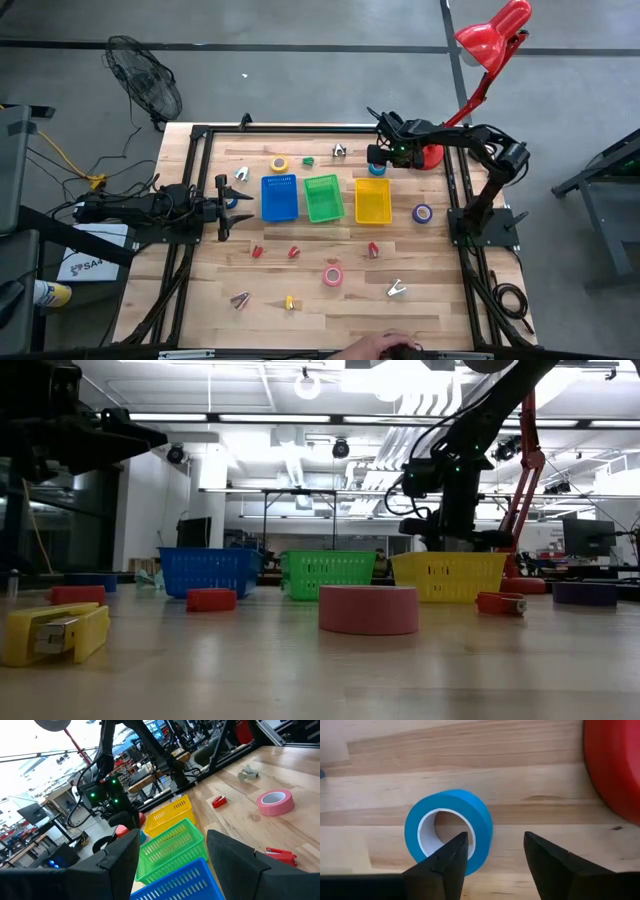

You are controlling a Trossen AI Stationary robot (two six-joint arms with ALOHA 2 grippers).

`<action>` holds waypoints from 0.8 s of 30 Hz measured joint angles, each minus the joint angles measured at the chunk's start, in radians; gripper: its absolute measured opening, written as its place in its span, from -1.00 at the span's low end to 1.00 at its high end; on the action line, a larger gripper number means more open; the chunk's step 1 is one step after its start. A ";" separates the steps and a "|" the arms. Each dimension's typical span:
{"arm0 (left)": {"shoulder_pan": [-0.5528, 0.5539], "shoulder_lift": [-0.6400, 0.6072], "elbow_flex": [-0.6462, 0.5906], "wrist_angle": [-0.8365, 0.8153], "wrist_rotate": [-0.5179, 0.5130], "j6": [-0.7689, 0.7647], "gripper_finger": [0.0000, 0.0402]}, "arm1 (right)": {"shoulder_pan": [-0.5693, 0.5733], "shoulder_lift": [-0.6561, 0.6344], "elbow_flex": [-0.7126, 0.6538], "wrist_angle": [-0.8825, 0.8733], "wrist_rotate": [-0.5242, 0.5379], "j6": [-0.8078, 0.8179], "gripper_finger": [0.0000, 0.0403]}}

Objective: Pick and place Stapler, Stapler remover, tape
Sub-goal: Put the blue tape into the yellow bin

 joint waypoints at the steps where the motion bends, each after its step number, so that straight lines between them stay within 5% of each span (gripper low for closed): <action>1: 0.000 0.000 0.000 0.000 0.000 0.000 0.13 | -0.001 0.000 0.000 0.001 0.000 0.000 -0.13; 24: 0.000 0.000 0.000 0.000 0.000 0.000 0.13 | -0.010 0.013 0.000 0.007 -0.040 -0.004 -0.50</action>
